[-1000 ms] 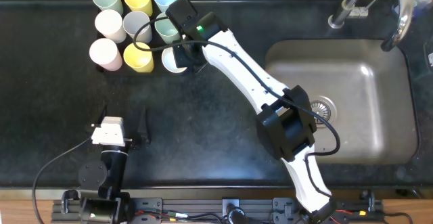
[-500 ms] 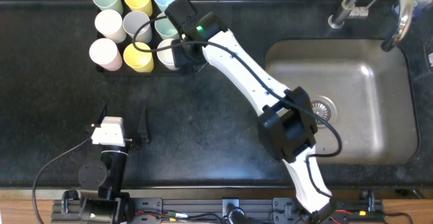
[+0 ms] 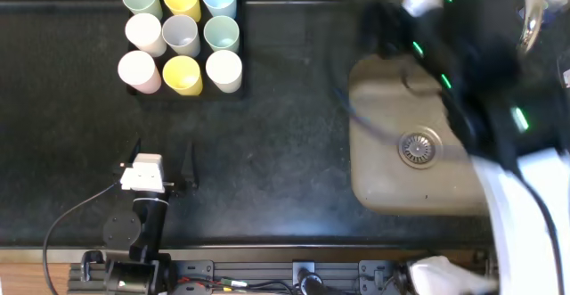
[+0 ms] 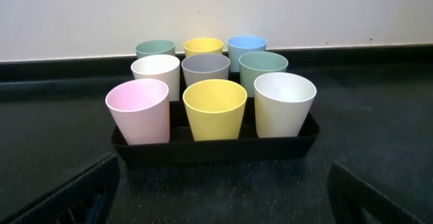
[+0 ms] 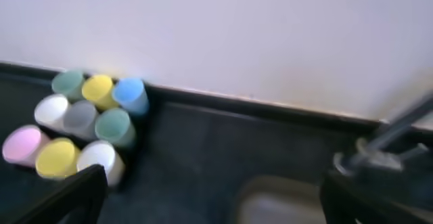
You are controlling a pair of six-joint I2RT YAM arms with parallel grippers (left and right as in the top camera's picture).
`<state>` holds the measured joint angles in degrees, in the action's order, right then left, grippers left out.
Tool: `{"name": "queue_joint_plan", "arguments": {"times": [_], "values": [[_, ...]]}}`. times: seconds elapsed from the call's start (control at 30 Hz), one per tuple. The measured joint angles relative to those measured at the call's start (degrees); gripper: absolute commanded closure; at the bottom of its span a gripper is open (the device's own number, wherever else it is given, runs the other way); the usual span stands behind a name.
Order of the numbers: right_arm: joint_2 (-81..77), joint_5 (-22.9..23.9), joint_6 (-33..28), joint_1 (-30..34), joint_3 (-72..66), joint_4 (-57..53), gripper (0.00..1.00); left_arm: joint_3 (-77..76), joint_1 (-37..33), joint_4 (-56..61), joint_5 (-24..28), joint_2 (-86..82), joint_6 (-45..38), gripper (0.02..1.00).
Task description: Store Cups
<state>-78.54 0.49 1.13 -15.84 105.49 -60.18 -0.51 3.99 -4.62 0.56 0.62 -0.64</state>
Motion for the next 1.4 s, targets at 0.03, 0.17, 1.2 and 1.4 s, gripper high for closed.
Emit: {"name": "queue_joint_plan", "arguments": {"times": [0.03, 0.17, 1.2, 1.4], "values": [[3.67, -0.09, -1.33, 0.46, -4.33, 2.67, 0.003, 0.0, 0.0, 0.04, 0.04, 0.0, 0.02, 0.018], [18.99, -0.26, -4.94, 2.08, -25.53, 9.66, 0.003, 0.0, 0.0, 0.07, 0.04, 0.0, 0.0, 0.018], [77.05, -0.52, -5.79, 7.93, -99.3, 51.23, 0.003, -0.04, 0.0, -0.07, 0.02, 0.0, 0.0, 0.018], [77.05, -0.48, -5.79, 7.93, -103.89, 53.18, 0.005, -0.04, 0.0, -0.07, 0.02, 0.0, 0.0, 0.018]]}}
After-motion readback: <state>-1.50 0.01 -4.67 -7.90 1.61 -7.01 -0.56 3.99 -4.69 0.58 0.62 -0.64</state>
